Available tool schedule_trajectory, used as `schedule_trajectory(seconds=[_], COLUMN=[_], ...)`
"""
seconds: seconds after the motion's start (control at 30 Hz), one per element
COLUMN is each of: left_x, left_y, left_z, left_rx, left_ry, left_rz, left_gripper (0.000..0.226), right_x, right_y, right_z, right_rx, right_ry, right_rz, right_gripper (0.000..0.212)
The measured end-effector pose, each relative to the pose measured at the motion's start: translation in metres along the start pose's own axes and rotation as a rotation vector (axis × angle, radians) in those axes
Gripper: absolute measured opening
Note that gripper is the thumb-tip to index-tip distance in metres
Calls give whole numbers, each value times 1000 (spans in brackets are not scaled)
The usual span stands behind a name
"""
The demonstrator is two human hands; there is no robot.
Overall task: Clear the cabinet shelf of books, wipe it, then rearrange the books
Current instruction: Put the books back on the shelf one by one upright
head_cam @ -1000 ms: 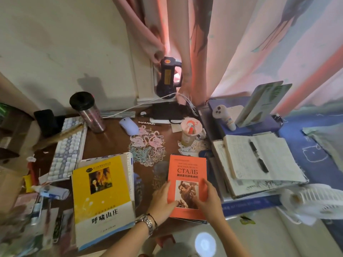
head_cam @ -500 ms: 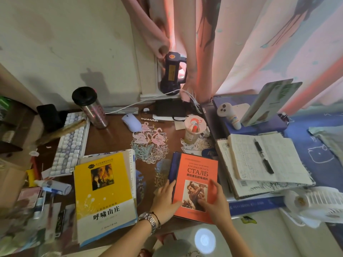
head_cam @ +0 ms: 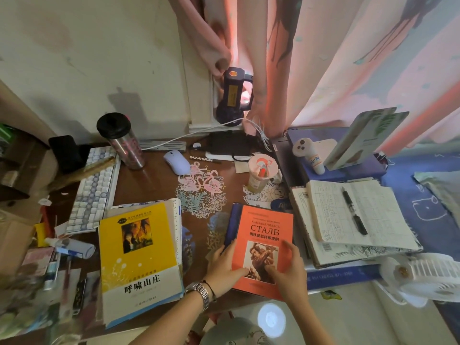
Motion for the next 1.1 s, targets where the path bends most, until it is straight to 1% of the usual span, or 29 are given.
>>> schedule_trajectory(seconds=[0.07,0.13,0.27,0.37,0.53,0.63,0.73,0.87,1.03,1.1], left_x=[0,-1,-1,-3,-7,-4,0,4,-6,-12], left_y=[-1,-2,0,5,12,22,36,57,89,105], left_z=[-3,-5,-13,-23,-44,-60,-77,-95,-120,-130], left_rx=[-11,-37,-78,-71,6,43,102,286,516,611], left_ry=[48,121,279,394,608,718,769,818,774,729], left_rz=[-2,-25,-50,-71,-81,-42,28,117,177,189], left_gripper=[73,72,66,60,76,75,70,58,60,59], right_x=[-5,-11,-23,-38,-60,-75,-89,-113,-150,-165], right_y=[3,5,6,9,13,12,6,1,6,12], right_z=[-2,-4,-9,-11,-10,-9,-4,11,41,53], right_rx=[40,8,-88,-127,-216,-256,-290,-330,-400,-451], right_ry=[-121,-282,-445,-550,-677,-656,-585,-435,-262,-274], right_rz=[-46,-37,-29,-8,27,3,-20,-122,-292,-353], right_gripper=[52,44,42,42,42,42,42,38,37,37])
Point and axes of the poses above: each hand's wrist, its own y-axis away from the middle knuckle, its own z-axis out of the palm, x = y × z, the point moved 2 cm from there along -y, towards the middle knuckle, and after that the axes turned 8 degrees about -z, right-handed, at the moved point
